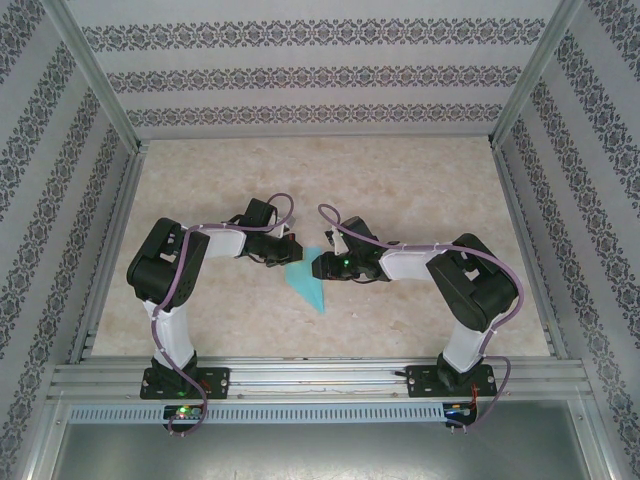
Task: Fold a paper plane with a square sheet of paper (fold left side to right side)
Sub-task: Turn over the paper at the center of the table.
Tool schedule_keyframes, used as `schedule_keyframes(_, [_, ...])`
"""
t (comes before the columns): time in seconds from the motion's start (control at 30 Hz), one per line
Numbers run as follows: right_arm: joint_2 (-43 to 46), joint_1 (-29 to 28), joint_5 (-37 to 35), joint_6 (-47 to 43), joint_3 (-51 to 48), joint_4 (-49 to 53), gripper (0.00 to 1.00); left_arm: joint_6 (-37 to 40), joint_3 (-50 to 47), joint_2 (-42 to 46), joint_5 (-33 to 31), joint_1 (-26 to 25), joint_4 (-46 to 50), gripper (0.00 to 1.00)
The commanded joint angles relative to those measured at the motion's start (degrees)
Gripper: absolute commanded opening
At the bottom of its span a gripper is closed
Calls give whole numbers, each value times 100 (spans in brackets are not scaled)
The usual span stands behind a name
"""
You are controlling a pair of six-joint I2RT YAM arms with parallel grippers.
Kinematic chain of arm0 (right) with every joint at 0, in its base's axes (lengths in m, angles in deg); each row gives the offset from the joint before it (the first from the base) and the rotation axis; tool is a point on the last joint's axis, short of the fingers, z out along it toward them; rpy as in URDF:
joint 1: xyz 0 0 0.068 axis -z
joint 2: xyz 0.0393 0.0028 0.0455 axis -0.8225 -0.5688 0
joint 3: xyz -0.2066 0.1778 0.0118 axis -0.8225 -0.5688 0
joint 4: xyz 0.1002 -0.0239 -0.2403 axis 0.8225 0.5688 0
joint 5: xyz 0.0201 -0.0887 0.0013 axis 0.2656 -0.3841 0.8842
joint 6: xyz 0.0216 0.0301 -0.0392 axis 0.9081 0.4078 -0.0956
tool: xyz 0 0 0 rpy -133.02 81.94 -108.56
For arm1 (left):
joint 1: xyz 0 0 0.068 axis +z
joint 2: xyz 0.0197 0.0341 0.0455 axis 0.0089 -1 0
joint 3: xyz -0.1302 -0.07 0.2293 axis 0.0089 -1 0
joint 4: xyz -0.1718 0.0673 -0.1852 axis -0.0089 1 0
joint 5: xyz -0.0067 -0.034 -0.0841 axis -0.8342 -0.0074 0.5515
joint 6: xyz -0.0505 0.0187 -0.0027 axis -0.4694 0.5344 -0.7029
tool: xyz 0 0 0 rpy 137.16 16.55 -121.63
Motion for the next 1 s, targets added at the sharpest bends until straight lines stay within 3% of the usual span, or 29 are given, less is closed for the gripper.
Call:
schedule_keyframes(0.0, [-124, -50, 45, -30, 177, 12, 34, 29, -163, -101, -467, -57, 154, 0])
schedule_keyframes(0.5, [-23, -29, 19, 129, 121, -33, 9, 44, -187, 113, -376, -58, 60, 3])
schedule_keyframes(0.7, [312, 43, 110, 174, 39, -42, 0, -37, -146, 790, -99, -47, -32, 21])
schedule_keyframes(0.83, [831, 167, 183, 157, -164, -122, 0, -37, -212, 1790, -99, 85, 76, 39])
schedule_keyframes(0.97, [1552, 379, 230, 52, -448, -336, 0, -73, -390, 2861, -110, 360, 178, 48])
